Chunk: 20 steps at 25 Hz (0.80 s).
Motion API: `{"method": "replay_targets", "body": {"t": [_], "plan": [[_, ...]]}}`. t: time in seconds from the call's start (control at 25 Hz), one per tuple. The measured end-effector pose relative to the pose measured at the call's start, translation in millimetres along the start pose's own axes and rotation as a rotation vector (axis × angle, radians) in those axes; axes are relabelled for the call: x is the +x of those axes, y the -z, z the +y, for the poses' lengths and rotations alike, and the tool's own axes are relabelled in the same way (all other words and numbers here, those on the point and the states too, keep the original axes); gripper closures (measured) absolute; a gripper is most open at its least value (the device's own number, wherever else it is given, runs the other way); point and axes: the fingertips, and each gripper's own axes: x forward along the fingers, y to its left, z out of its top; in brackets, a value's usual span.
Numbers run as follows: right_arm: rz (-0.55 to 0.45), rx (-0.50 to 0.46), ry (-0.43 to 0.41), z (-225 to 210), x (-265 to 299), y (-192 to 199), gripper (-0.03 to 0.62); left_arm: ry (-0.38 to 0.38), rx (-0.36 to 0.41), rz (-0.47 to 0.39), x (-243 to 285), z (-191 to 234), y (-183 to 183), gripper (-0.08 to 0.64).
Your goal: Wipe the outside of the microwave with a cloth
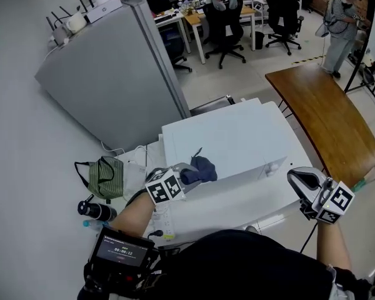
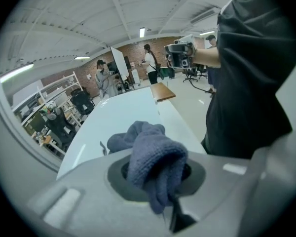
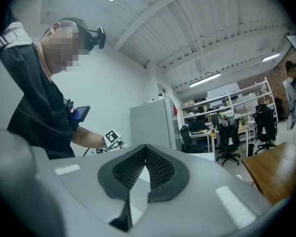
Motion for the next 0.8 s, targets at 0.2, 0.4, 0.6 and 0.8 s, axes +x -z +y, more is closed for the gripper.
{"method": "replay_targets", "body": {"t": [0.2,0.4,0.6,0.8], "plan": [[-0.004,0.013,0.095,-67,-89,-4,0.586,0.050,0.056,-0.008,88,21,-102,0.502],[-0.012,0.041,0.199,-107,-161,-1,0.586,0.074,0.053,-0.052,158,45,-186,0.500],[-0.012,0.049,0.212,-105,-174,-1,0.586,0.043,0.036,-0.082,176,47,-215,0.502],[-0.007,0.011,0.126,-67,-130,-11,0.586,-0.012,0.061,-0.156,106,17,-191,0.500]]}}
